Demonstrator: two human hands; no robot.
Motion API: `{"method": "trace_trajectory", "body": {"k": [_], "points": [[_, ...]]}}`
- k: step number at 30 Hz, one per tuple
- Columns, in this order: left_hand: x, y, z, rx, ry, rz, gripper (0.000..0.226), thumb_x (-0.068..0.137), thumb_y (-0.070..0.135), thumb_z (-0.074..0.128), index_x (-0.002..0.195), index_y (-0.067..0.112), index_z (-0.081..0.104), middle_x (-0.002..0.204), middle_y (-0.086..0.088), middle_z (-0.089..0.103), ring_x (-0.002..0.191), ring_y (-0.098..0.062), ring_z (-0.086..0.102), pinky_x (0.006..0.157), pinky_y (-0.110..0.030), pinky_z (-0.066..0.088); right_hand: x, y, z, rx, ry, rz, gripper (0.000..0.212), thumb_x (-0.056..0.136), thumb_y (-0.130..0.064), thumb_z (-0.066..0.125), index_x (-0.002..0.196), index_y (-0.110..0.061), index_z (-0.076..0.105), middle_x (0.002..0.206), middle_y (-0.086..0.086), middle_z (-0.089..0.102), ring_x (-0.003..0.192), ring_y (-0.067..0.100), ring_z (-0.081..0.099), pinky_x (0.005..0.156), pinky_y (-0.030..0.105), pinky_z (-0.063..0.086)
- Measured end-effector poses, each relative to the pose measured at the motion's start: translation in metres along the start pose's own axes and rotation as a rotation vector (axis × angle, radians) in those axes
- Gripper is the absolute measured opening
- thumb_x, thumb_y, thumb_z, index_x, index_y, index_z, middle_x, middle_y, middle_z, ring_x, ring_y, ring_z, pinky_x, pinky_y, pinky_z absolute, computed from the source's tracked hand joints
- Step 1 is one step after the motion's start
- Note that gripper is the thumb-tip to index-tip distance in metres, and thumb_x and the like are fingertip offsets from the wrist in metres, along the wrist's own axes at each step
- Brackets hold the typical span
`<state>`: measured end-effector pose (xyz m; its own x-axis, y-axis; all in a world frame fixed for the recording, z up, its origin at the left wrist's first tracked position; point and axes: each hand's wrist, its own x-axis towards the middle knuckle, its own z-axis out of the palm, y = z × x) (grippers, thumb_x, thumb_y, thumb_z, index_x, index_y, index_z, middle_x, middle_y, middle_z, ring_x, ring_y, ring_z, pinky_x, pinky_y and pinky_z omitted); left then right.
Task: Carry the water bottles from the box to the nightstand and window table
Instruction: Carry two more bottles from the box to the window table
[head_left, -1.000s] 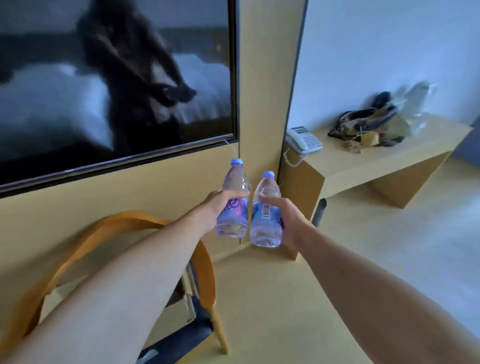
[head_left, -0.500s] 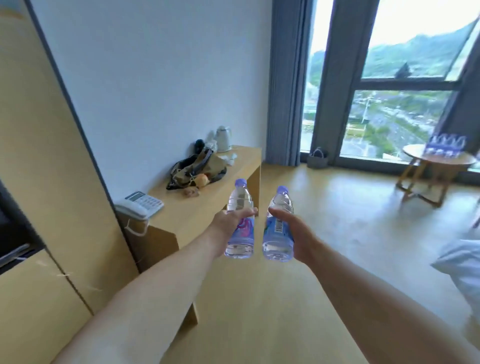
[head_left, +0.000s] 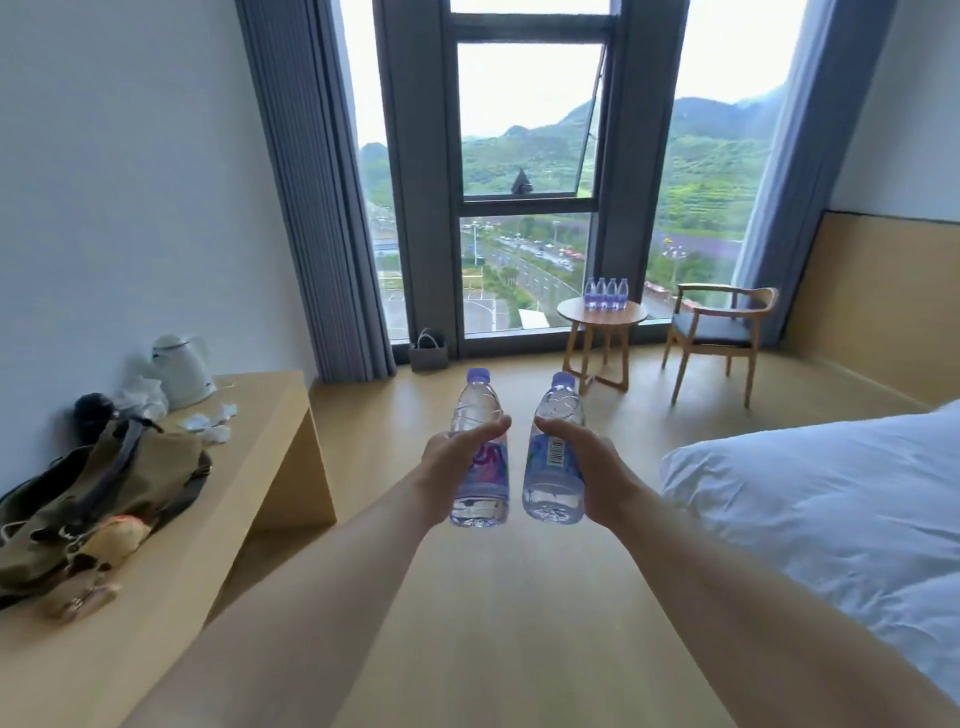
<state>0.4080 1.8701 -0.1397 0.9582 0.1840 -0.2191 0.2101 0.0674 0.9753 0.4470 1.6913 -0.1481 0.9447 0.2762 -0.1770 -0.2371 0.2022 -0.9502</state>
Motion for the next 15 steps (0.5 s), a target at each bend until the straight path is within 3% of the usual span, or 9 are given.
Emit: {"method": "trace_trajectory", "body": {"k": [5,11,15], "points": [[0.088,0.02,0.019,0.013,-0.118,-0.021,0.061,0.077,0.048,0.086,0.119,0.009,0.064,0.107,-0.022,0.076,0.081,-0.032,0.076,0.063,-0.035,0.061,0.057,-0.022,-0.024,0.027,0.129,-0.036,0.053,0.089,-0.028,0.072,0.133,-0.002,0.057,0.115,0.032,0.064,0.101,0.041,0.064,0.103,0.058,0.049],[0.193,0.034,0.069,0.032,-0.169,-0.04,0.069,0.072,0.056,0.086,0.119,0.014,0.06,0.1,-0.014,0.077,0.075,-0.027,0.078,0.064,-0.035,0.061,0.135,-0.04,-0.08,0.062,0.229,-0.042,0.033,0.09,-0.03,0.072,0.114,-0.009,0.062,0.092,0.016,0.066,0.084,0.031,0.066,0.094,0.047,0.054],[0.269,0.045,0.117,0.067,-0.197,-0.014,0.067,0.072,0.057,0.085,0.117,0.014,0.06,0.083,-0.008,0.078,0.066,-0.023,0.077,0.056,-0.03,0.059,0.206,-0.056,-0.13,0.058,0.242,-0.058,0.048,0.09,-0.033,0.071,0.13,-0.009,0.059,0.119,0.025,0.068,0.112,0.042,0.067,0.106,0.059,0.049]]}}
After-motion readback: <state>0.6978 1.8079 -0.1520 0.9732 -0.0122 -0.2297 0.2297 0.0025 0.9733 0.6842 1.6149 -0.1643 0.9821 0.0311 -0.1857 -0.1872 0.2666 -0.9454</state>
